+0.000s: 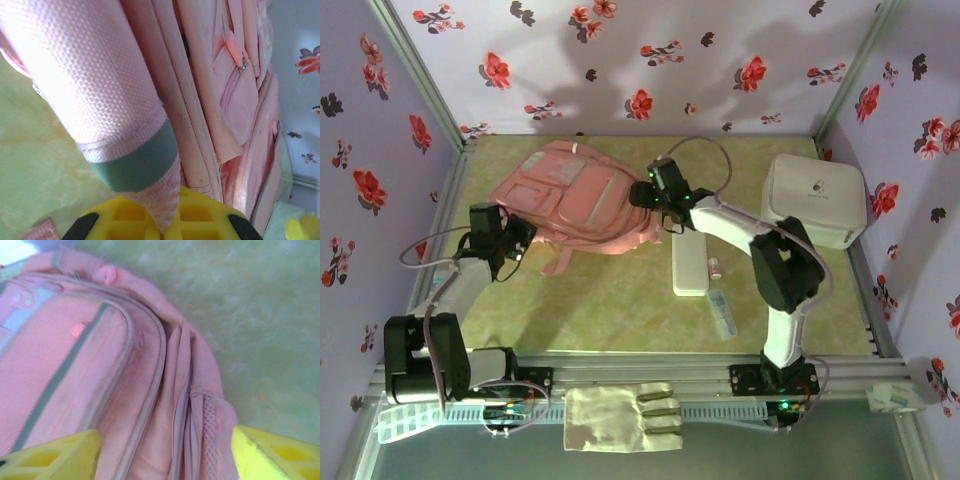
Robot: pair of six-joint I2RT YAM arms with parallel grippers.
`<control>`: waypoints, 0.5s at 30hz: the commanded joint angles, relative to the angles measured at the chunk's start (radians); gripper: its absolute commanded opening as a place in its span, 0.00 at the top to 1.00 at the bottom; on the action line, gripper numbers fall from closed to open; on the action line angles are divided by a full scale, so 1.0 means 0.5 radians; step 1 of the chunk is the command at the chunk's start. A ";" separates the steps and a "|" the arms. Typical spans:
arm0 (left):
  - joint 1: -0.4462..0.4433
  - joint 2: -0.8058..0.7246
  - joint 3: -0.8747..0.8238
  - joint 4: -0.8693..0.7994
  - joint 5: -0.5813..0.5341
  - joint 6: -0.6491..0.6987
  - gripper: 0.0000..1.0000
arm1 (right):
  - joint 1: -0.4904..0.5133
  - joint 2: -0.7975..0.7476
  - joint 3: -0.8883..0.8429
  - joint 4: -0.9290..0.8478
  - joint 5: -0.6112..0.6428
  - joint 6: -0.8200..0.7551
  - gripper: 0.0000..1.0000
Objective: Pack the student bag
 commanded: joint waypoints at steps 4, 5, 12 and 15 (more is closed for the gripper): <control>-0.157 -0.072 0.103 -0.022 -0.110 -0.242 1.00 | 0.241 -0.351 -0.129 -0.369 0.180 -0.097 0.30; -0.184 -0.062 0.124 -0.044 -0.128 -0.259 1.00 | 0.310 -0.381 -0.145 -0.372 0.207 -0.097 0.30; -0.358 0.031 0.290 -0.249 -0.225 -0.312 1.00 | 0.730 -0.405 -0.323 -0.017 0.268 0.027 0.39; -0.410 0.047 0.311 -0.248 -0.226 -0.330 1.00 | 0.858 -0.260 -0.267 0.079 0.202 0.054 0.45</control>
